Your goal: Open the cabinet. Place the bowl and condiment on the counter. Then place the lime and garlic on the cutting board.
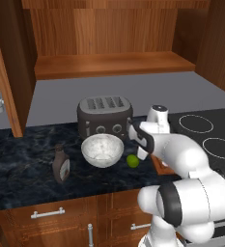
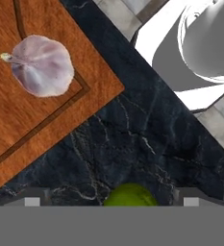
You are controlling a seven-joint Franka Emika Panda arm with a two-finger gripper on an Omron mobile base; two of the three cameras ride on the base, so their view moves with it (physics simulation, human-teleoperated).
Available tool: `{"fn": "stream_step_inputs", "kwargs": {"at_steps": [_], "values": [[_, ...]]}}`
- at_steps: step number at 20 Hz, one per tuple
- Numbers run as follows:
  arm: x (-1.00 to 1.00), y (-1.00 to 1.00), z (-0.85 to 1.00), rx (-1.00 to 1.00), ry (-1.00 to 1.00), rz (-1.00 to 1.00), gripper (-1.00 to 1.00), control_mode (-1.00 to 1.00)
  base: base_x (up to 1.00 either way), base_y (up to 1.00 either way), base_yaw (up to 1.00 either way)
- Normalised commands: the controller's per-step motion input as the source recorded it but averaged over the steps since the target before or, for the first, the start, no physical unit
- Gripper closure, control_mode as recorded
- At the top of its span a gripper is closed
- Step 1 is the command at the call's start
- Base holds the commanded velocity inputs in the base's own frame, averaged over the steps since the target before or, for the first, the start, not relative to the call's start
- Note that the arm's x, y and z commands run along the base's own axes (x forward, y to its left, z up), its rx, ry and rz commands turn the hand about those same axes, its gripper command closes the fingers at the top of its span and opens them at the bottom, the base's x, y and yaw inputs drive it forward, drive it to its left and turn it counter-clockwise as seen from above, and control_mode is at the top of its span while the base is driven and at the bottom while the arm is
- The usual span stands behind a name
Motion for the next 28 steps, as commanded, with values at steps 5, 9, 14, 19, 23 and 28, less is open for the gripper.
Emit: {"fn": "stream_step_inputs", "kwargs": {"at_steps": [5, 9, 14, 19, 23, 28], "values": [[-0.03, 0.33, 0.0, 0.01, 0.01, -0.02, -1.0, -1.0, 0.0, 0.0, 0.0], [0.0, 0.32, -0.01, 0.0, 0.0, -0.02, -1.0, -1.0, 0.0, 0.0, 0.0], [0.04, 0.17, -0.12, 0.0, 0.0, -0.02, -1.0, -1.0, 0.0, 0.0, 0.0], [0.19, 0.01, -0.15, 0.0, 0.0, -0.05, -1.0, -1.0, 0.0, 0.0, 0.0], [0.18, 0.0, -0.12, 0.0, 0.0, -0.06, -1.0, -1.0, 0.0, 0.0, 0.0], [0.01, 0.23, -0.09, 0.0, 0.0, -0.06, -1.0, -1.0, 0.0, 0.0, 0.0]]}}
